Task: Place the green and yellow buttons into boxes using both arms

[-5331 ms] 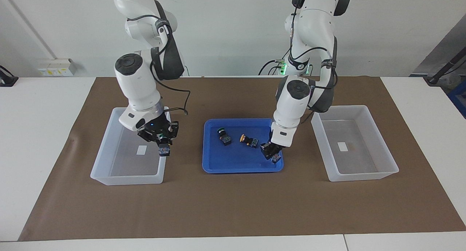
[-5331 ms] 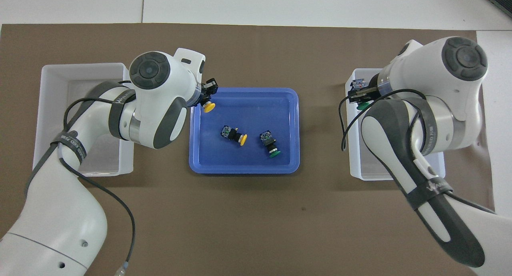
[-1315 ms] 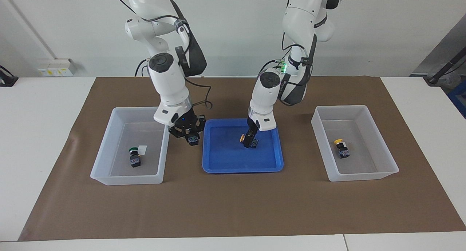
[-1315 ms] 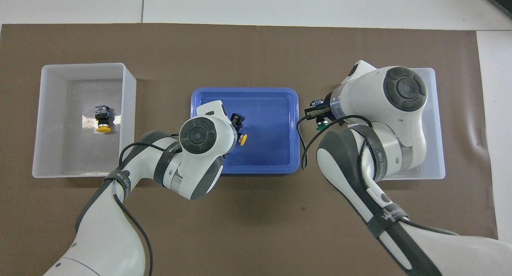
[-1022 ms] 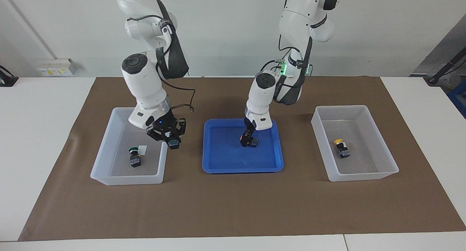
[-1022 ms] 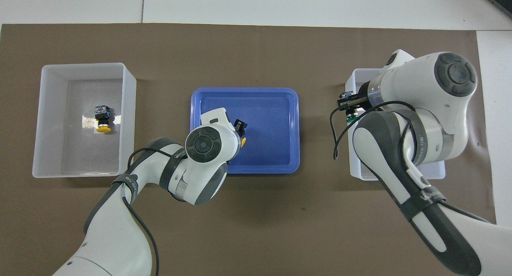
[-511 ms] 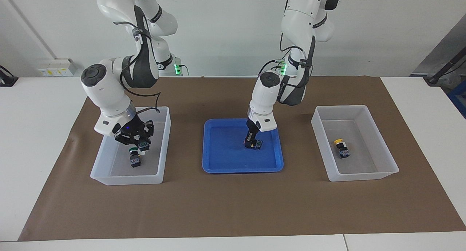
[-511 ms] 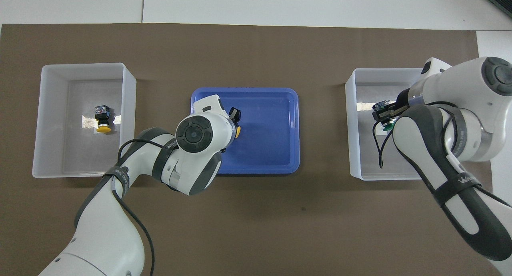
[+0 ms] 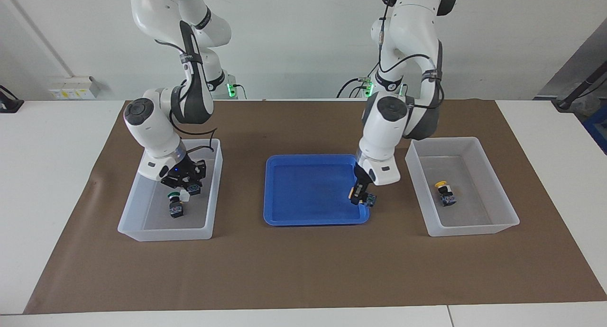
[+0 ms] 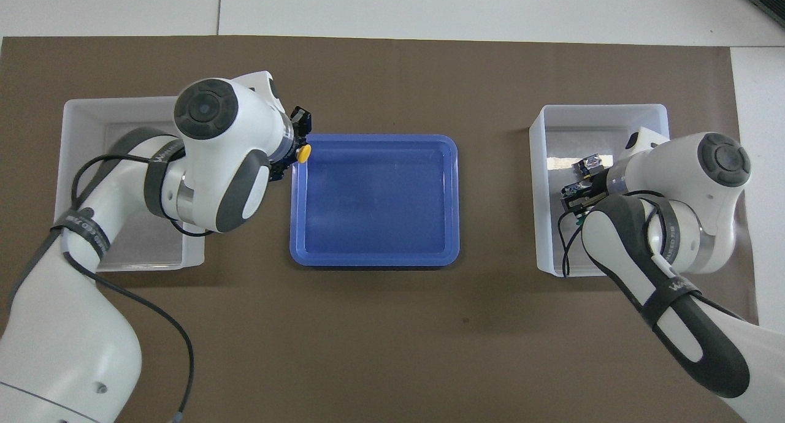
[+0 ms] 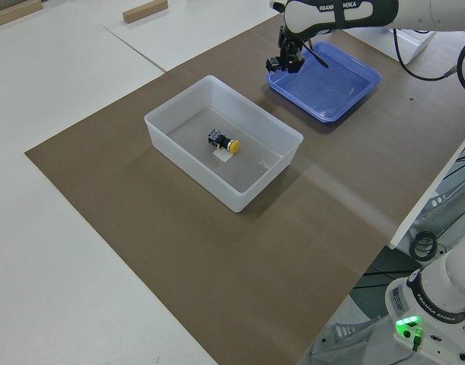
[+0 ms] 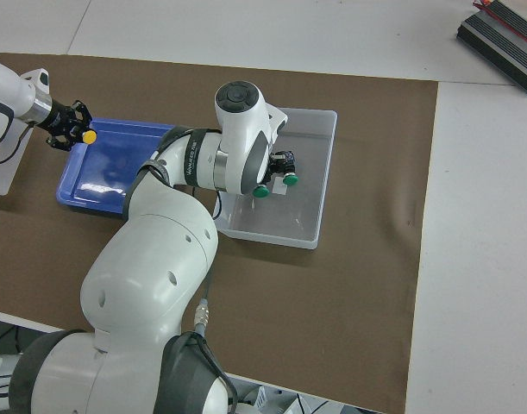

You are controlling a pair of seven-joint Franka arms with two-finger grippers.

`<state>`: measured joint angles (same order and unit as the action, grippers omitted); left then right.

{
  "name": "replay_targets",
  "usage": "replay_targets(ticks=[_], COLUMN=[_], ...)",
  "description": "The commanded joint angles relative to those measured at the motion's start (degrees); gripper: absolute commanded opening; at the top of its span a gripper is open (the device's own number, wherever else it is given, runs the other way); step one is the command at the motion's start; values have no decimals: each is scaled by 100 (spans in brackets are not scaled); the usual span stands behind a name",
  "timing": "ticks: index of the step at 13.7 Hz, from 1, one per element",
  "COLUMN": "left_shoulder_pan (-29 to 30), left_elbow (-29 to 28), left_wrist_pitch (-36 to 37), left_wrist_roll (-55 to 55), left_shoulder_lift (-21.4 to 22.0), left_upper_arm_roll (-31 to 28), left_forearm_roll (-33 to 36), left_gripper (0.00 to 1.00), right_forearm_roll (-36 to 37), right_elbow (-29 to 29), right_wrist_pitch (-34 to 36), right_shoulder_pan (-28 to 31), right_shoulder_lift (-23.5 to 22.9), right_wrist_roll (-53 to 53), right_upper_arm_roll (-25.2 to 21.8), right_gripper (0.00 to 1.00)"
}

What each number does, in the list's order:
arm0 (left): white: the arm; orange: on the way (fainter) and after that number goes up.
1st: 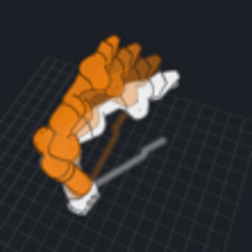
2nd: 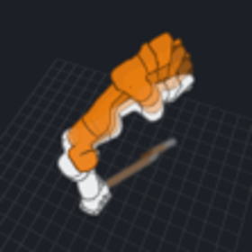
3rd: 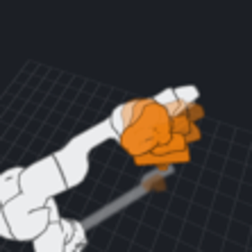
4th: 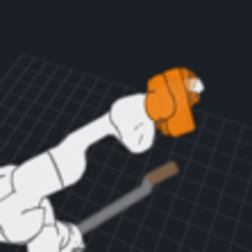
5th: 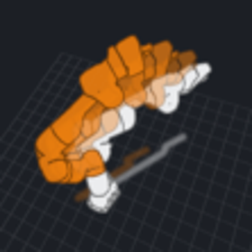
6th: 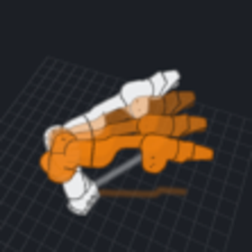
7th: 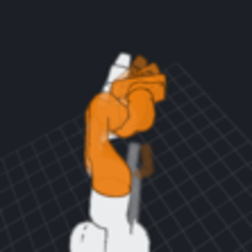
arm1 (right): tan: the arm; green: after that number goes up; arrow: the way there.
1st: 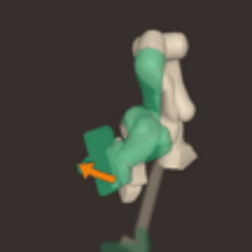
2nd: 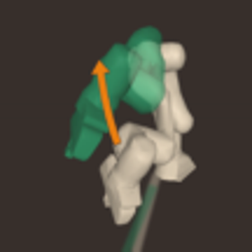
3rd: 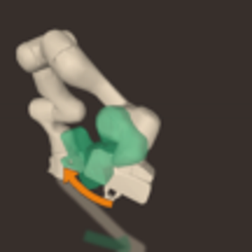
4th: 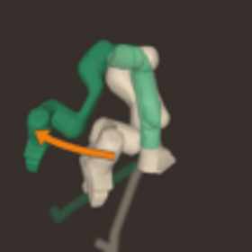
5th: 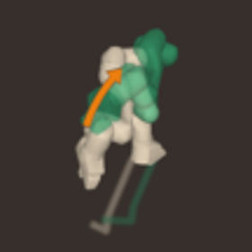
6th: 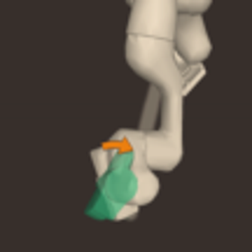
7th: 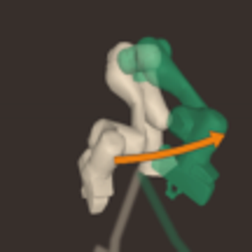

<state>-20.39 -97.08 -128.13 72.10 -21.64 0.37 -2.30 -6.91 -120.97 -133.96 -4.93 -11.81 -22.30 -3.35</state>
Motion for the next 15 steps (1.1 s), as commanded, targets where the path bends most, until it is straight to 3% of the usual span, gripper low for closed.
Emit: replay_targets(ticks=[1, 4, 8, 10, 15], left_shoulder_pan=[710, 1360, 2046, 2354, 2646], left_elbow=[337, 734, 419, 8, -1916], left_wrist_pitch=[849, 1710, 1731, 1468, -78], left_wrist_roll=[-1299, -3116, -5360, -6308, -7849], left_shoulder_lift=[256, 265, 441, 607, 1152], left_upper_arm_roll=[121, 95, 24, 24, 16], left_forearm_roll=[-155, -253, -262, -262, -262], left_gripper=[0, 0, 0, 0, 0], right_forearm_roll=[-135, -126, -21, 5, 805], right_elbow=[-129, 142, 643, 793, 986], right_wrist_pitch=[-87, 10, 124, 352, 993], right_shoulder_pan=[80, 71, 54, 45, -210], right_shoulder_lift=[144, 205, 329, 443, 750], right_wrist_roll=[-135, -82, 435, 970, 2342], right_upper_arm_roll=[54, 45, 19, 10, 45], right_gripper=[100, 100, 100, 100, 100])
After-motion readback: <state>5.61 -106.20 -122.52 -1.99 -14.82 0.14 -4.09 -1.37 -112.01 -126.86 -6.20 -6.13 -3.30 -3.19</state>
